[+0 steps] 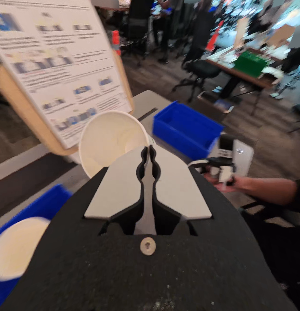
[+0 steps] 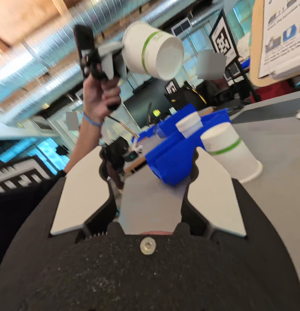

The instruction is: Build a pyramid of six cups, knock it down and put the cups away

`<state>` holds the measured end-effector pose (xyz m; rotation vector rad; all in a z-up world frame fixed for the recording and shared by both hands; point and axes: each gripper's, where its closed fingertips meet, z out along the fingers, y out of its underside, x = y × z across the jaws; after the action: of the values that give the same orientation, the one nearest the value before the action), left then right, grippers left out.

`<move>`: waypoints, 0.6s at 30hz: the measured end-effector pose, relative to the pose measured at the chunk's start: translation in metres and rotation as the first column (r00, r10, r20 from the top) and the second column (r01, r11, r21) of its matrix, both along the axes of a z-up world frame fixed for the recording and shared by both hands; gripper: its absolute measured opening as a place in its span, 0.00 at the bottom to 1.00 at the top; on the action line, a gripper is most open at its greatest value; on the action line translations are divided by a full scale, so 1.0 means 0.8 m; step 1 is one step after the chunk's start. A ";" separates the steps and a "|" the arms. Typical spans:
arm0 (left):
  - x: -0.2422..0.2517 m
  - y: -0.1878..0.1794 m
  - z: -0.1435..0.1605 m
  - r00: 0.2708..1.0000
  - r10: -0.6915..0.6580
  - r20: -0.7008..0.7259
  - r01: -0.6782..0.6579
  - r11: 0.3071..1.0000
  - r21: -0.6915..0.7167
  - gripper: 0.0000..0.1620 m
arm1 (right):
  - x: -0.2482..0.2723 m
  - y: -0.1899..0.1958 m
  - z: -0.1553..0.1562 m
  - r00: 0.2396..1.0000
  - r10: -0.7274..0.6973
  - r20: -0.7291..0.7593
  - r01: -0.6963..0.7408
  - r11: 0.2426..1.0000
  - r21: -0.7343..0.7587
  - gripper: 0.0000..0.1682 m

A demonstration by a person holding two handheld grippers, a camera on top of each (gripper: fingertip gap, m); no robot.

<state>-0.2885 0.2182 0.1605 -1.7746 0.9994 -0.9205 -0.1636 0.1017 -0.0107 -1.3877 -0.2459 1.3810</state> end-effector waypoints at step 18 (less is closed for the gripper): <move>0.130 -0.176 -0.145 0.961 -0.140 0.237 0.180 0.971 -0.156 0.32 | 0.061 -0.014 0.049 0.993 -0.028 -0.118 0.036 0.997 0.067 0.53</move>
<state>-0.1841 0.0771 0.0447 -1.7031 0.9483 -1.3170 -0.1151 0.0908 0.0287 -1.2441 -0.1912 1.4093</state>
